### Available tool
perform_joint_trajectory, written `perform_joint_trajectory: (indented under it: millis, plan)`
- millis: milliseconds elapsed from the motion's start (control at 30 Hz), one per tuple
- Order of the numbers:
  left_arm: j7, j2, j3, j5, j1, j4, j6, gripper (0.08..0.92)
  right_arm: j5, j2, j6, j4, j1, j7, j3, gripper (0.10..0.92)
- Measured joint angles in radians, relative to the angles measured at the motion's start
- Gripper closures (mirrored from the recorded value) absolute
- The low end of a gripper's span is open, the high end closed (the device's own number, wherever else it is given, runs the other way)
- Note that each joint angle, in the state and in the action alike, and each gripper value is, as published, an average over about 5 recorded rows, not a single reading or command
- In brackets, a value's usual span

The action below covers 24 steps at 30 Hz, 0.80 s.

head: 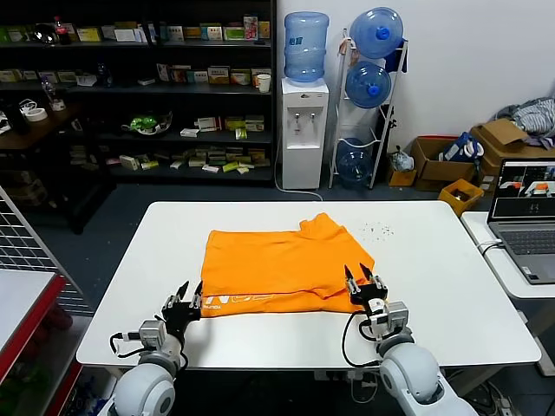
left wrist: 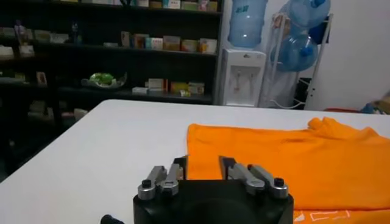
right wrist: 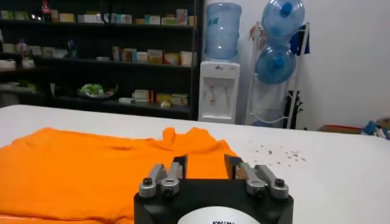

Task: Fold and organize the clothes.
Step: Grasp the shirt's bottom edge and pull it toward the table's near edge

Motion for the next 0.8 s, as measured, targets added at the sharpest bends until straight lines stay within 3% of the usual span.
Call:
perform_joint_trajectory:
  millis: [200,333,800]
  plan:
    - [0.015,-0.007,-0.020,0.001,0.050,-0.017,0.000,0.291,0.049,-0.036,-0.018,0.002,-0.053,-0.012,0.046,0.235]
    - [0.027,-0.017,-0.021,-0.010,0.076,-0.012,0.005,0.197,0.099,-0.047,-0.049,-0.002,-0.067,-0.016,0.067,0.205]
    - [0.063,-0.030,-0.035,-0.046,0.055,0.061,0.024,0.177,0.214,-0.042,-0.135,-0.013,-0.072,-0.022,0.079,0.204]
